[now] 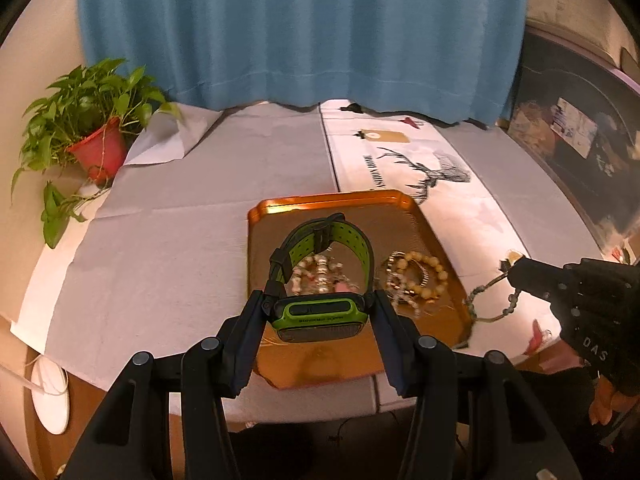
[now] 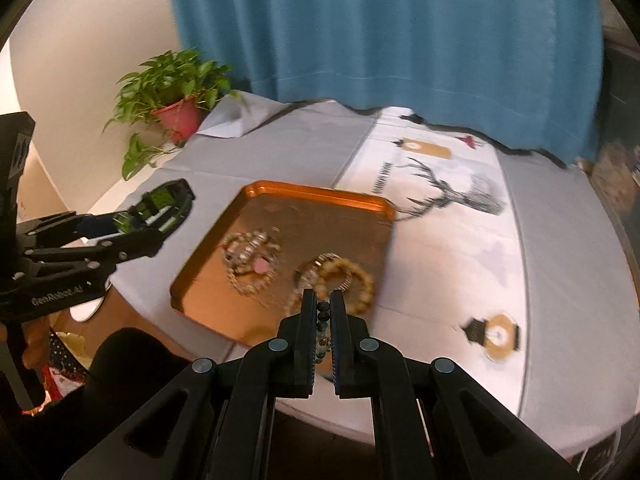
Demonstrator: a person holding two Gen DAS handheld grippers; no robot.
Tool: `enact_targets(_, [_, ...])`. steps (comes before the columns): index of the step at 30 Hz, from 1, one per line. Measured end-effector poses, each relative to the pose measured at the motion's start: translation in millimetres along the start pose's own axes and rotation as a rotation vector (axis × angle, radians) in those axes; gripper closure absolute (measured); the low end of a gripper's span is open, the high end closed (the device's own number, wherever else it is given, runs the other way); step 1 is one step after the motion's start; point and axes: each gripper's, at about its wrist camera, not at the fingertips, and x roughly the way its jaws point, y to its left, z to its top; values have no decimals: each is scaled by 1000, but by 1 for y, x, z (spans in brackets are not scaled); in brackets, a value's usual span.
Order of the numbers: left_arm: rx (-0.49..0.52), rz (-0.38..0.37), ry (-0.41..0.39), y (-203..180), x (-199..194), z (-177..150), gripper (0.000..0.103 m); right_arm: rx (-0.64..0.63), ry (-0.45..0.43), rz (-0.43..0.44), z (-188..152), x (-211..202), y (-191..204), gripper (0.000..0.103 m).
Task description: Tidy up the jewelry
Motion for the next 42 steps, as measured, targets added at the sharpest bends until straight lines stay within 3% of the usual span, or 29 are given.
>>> enact_targets(7, [-18, 0, 28, 9, 37, 14, 55, -37, 20, 30, 25, 44, 15, 96])
enact_targets(18, [-37, 18, 44, 18, 87, 43, 54, -29, 42, 24, 54, 102, 7, 96])
enact_targets(21, [-14, 36, 34, 15, 97, 45, 46, -48, 25, -4, 61, 112, 3, 94])
enact_targets(22, [-7, 56, 31, 14, 99, 44, 26, -55, 26, -35, 61, 115, 3, 86])
enact_targets(23, [-3, 85, 25, 13, 100, 43, 4, -63, 42, -78, 60, 121, 2, 61])
enact_targets(24, [4, 126, 12, 12, 100, 41, 0, -66, 53, -104, 58, 124, -1, 44])
enact_targets(25, [14, 152, -6, 11, 99, 39, 0, -62, 56, -134, 55, 126, -4, 17])
enact_targets(28, [26, 168, 13, 11, 100, 34, 0, -43, 25, -191, 43, 120, -11, 15])
enact_targets(33, [-9, 147, 29, 14, 83, 21, 0, -6, 36, -167, 27, 98, -10, 15])
enact_targets(42, [-49, 169, -38, 9, 21, -13, 0, -35, -28, -212, -5, 38, 23, 14])
